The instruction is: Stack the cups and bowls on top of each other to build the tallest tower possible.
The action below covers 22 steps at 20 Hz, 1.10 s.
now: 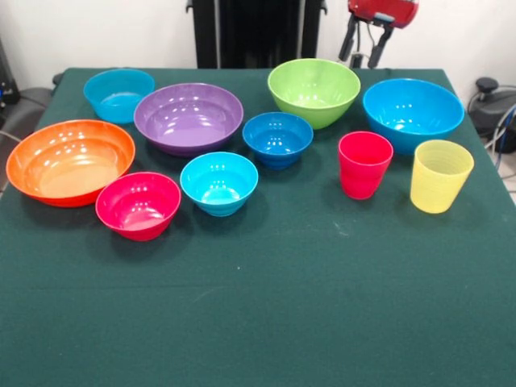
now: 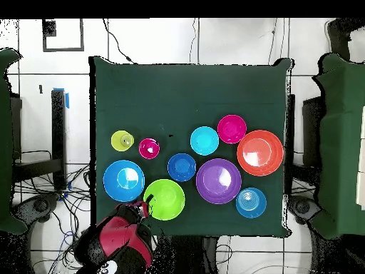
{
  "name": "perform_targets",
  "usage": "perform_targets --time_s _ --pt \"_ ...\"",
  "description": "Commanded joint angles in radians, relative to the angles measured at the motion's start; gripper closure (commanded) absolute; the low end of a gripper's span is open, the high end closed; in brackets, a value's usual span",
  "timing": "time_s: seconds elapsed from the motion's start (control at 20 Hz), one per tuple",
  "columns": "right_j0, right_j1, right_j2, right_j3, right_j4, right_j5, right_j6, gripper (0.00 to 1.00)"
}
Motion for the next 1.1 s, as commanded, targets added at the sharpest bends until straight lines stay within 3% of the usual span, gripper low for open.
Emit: perform_targets --time_s 0.05,0.55,1.1 --pt "0.010 0.040 0.070 -0.032 0.015 -0.034 0.160 0.00" --pt "0.002 0.035 0.071 -0.060 0.015 -0.004 0.143 0.00" --pt "0.004 0.051 0.071 -0.046 0.007 -0.036 0.148 0.00"
